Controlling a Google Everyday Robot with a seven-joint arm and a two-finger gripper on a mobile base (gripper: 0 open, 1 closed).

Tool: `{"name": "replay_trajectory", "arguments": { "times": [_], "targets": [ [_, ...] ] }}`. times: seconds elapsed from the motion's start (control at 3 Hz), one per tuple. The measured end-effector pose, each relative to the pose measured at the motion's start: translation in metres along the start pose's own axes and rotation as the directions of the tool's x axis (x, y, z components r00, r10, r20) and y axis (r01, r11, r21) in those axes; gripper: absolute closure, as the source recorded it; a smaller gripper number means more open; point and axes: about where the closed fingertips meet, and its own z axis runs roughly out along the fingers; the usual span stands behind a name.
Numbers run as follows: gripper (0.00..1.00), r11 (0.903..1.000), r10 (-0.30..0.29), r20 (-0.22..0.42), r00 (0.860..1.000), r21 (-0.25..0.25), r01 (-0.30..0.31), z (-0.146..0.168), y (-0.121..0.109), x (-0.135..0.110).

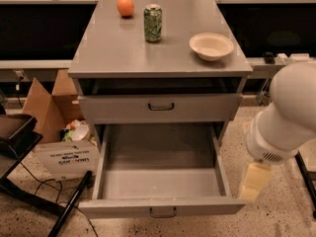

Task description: Close middle drawer

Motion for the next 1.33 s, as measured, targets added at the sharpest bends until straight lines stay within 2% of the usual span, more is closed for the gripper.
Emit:
{"name": "replay_trajectory", "arguments": {
  "times": [0.33, 0.67, 1.0, 1.33],
  "targets": [
    [0.00, 0.9999, -0.013, -0.009, 1.000, 0.006, 0.013, 0.059, 0.019, 0.009],
    [0.00, 0.9992, -0.017, 0.008, 1.000, 0.038, 0.016, 0.067, 0.016, 0.006],
    [0.00, 0.9991, -0.021, 0.003, 1.000, 0.038, 0.021, 0.068, 0.019, 0.005],
    [0.00, 0.9987, -0.037, -0.016, 0.999, 0.035, 0.038, 0.074, 0.036, 0.000]
  ]
}}
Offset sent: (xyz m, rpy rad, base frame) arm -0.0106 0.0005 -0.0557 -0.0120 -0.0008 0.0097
